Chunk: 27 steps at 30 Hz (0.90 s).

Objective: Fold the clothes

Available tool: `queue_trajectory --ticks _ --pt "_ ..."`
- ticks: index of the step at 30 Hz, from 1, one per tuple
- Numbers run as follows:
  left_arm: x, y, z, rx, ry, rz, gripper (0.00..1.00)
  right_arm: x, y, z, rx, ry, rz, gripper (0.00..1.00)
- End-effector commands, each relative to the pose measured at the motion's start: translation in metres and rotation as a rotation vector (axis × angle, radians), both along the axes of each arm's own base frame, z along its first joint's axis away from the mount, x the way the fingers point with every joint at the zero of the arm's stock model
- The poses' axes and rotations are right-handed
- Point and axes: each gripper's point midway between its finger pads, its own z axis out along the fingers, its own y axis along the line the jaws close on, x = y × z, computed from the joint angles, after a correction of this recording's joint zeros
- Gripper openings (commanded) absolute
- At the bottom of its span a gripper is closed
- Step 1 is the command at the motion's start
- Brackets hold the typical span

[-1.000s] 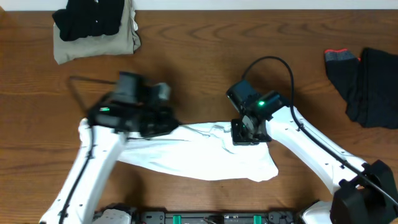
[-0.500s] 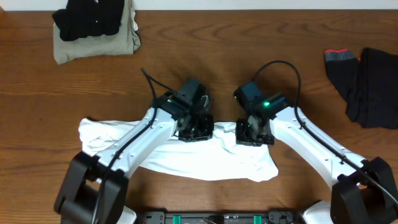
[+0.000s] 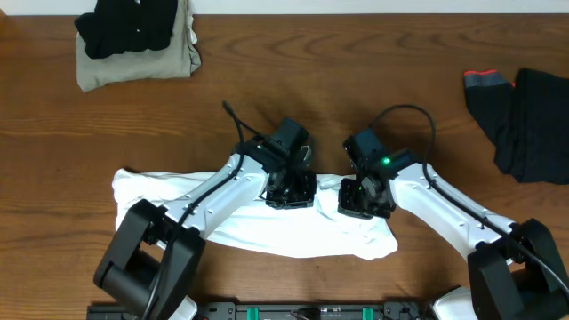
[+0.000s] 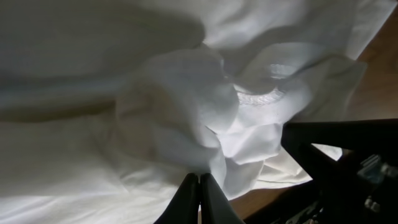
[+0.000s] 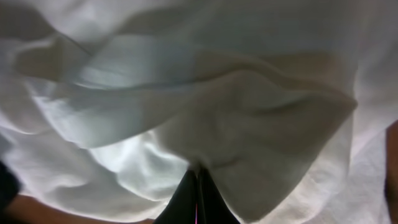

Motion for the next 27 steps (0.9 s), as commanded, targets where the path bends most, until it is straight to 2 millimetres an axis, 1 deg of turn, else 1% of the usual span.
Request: queue_trajectory --ticks 1,7,15,19,24,27 --pt "-0.006 0.004 -0.012 0.022 0.04 0.011 0.06 -0.006 -0.004 -0.006 0.001 0.027 -0.03 0.03" --pt "-0.011 0.008 -0.032 0.059 0.094 0.011 0.06 -0.004 -0.016 -0.01 -0.011 0.037 -0.068 0.04" --pt "-0.017 0.012 -0.051 0.1 0.143 0.007 0.06 -0.003 -0.026 -0.014 -0.035 0.03 -0.068 0.06" --pt "-0.018 0.019 -0.057 0.14 0.143 0.011 0.06 -0.004 -0.028 -0.02 -0.037 0.023 -0.07 0.06" --pt "-0.021 0.024 -0.059 0.167 0.152 0.013 0.06 -0.006 -0.032 -0.027 -0.037 0.021 -0.079 0.06" --pt "-0.022 0.032 -0.062 0.211 0.147 0.016 0.06 -0.007 -0.04 -0.03 -0.056 0.024 -0.1 0.06"
